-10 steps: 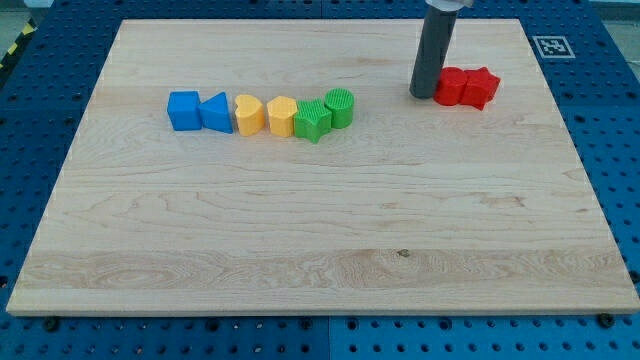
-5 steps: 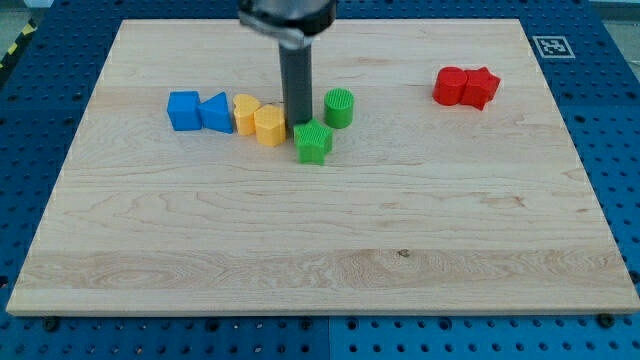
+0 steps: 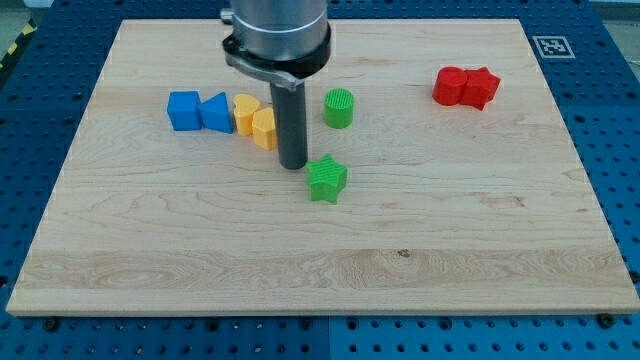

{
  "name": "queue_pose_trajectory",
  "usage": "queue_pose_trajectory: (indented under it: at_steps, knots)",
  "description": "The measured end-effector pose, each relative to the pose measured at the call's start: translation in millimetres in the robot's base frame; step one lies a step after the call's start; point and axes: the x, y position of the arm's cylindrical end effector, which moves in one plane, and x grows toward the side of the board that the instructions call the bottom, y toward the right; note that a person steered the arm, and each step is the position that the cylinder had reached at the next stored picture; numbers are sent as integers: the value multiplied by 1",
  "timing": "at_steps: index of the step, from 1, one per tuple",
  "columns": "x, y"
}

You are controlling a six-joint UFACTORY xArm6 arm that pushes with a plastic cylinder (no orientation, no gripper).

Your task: Place green blocks diagonal to the red blocks

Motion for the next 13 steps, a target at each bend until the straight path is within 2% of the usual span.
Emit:
queue_pose_trajectory:
  at_steps: [4,5,6,7,10,11,13]
  knots:
    - [-87,28]
    - [-91,73]
    - [-28,88]
    - [-16,88]
    - [-104,108]
    - [-110,128]
    - [-47,142]
